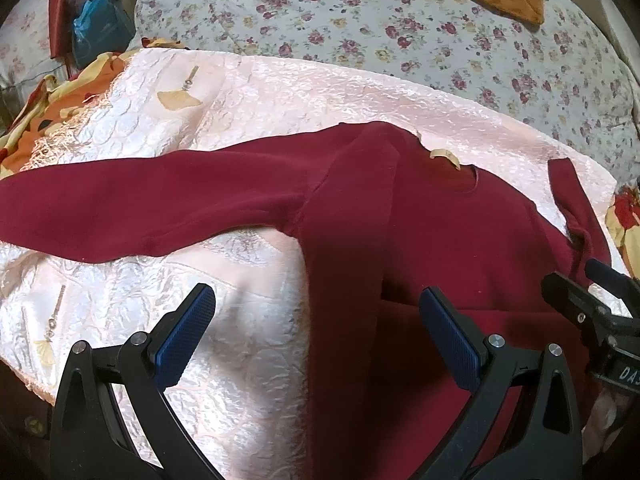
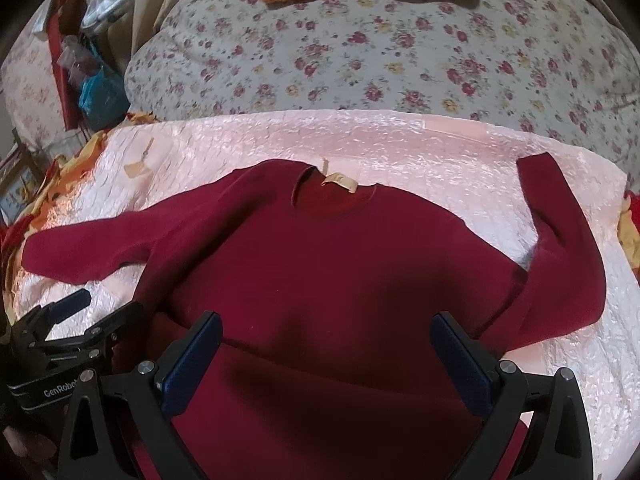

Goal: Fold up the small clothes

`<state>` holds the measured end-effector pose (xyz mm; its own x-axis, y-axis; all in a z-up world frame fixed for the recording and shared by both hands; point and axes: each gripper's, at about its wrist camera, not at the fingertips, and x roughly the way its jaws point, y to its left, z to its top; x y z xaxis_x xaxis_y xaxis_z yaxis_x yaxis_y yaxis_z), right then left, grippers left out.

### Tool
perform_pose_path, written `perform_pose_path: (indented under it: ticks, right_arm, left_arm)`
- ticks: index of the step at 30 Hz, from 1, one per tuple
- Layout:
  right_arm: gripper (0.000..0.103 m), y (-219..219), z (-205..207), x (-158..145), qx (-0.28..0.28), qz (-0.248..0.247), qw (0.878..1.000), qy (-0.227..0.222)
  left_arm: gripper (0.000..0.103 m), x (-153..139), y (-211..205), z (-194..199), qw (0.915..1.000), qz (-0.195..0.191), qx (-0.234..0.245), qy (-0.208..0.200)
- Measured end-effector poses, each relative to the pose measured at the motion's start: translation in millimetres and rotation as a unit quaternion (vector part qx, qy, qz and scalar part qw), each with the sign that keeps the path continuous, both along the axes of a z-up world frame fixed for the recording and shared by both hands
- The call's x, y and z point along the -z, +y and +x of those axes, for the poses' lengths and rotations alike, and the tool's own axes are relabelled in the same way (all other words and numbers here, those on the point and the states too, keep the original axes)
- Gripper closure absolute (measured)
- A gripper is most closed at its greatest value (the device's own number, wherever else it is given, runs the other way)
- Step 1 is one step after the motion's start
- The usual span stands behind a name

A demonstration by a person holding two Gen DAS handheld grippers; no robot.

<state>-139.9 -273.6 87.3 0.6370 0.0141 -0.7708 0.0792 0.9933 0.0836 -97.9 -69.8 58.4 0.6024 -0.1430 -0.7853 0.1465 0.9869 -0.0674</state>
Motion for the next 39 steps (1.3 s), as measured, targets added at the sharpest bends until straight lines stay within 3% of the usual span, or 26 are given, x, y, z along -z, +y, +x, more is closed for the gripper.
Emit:
perform_pose_path:
  ticks: [11,20,30,35,38,39]
  right_arm:
    - [0.0,6,-1,8,-0.018,0.005,1.0,0.013]
    - [0.0,11,-2,11,-0.027,0.018,0.999,0.022]
    - [0.0,20,-1,13,-0.042,0.018,0.998,0.032]
    - [0.0,20,-1,15,-0.042,0.023,0.998,0.039]
    - [0.0,20,0,15,-0.042,0.019,0.998,0.041]
    - [0.0,21,1,15,-0.043,0.017,0.998,0.041]
  left_arm:
    - [0.001,0,50,12,0.9968,0.014,-0.079,0.006]
    - [0.001,1,123,17,0.9818,0.005,-0.19,0.008]
    - [0.002,2,168,40,0.9699,-0.024,-0.242,0.011]
    - [0.007,14,189,55,0.9618,-0.06,-0.266,0.024]
    - [0.009,19,190,62,0.9615,-0.065,-0.266,0.026]
    - [0.015,20,190,63,0.9617,-0.064,-0.265,0.025]
